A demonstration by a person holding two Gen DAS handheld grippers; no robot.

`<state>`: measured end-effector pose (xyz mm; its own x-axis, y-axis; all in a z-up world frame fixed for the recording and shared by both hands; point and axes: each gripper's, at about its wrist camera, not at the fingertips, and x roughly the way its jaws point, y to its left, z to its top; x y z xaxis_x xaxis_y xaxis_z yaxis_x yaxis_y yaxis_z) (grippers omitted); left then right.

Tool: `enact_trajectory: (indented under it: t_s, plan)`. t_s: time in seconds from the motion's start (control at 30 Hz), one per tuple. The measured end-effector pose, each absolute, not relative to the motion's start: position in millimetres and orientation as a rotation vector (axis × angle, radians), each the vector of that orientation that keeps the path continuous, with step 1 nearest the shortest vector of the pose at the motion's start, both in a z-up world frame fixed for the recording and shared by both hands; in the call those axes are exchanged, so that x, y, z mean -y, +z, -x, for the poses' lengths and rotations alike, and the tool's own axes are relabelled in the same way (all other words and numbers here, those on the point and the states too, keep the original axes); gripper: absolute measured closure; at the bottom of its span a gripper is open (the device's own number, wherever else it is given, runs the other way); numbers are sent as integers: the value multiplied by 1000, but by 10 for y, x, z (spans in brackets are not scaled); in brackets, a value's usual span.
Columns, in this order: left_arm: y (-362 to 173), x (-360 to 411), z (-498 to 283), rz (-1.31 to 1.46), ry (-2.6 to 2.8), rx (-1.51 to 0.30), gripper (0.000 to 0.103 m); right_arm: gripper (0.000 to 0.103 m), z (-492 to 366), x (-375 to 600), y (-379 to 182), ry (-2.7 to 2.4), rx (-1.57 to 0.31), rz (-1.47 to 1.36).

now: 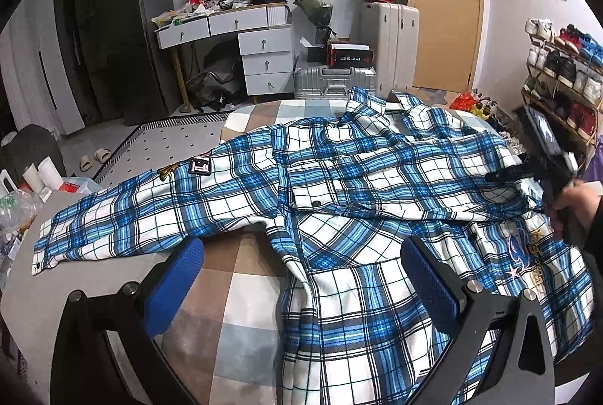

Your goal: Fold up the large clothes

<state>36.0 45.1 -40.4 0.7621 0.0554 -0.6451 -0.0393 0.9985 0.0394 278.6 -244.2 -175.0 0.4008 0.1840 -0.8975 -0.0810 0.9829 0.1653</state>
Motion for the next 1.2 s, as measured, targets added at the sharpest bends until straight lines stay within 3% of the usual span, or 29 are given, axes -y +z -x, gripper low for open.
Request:
enact_trajectory:
  t_s: [0.23,0.43,0.57,0.6,0.67,0.7,0.83,0.93,1.07,1.1,1.2]
  plan:
    - [-414,-420,-361,-29,57,-707,1,67,-2957,2564,-1140,82,-985,-95]
    - [-415,-393,-365,-48,66,-704,1,71,-3399,2605,-1679,-50,-1191,-62]
    - [-414,-393,-383,-49,63,-707,1,72,-3451,2616,-1725,-61,-1200,-76]
    - [-410,-394,-385,-49,65,-706,1,78,-3460,2666,-1693,-63,-1209,-110]
    - [-392,-413,-382,-44,67,-701,1,84,-3333,2725,-1448,-26,-1128,-156]
    - [-388,-423,-376,-37,68,-700,1,80,-3249,2734,-1328,-20,-1080,-147]
    - [-355,-465,-332,-9,64,-691,1,81,-2768,2636,-1096,86,-1051,-110]
    - [-349,-460,-317,-5,69,-683,1,82,-2462,2574,-1214,97,-1080,-59]
    - [-353,-464,-321,-8,95,-666,1,94,-2325,2546,-1743,74,-1199,-56]
    - [-357,-465,-324,-13,103,-664,1,95,-2274,2535,-1746,60,-1142,-35]
    - [-381,-499,-345,-25,135,-659,1,94,-2318,2484,-1805,28,-1167,-23]
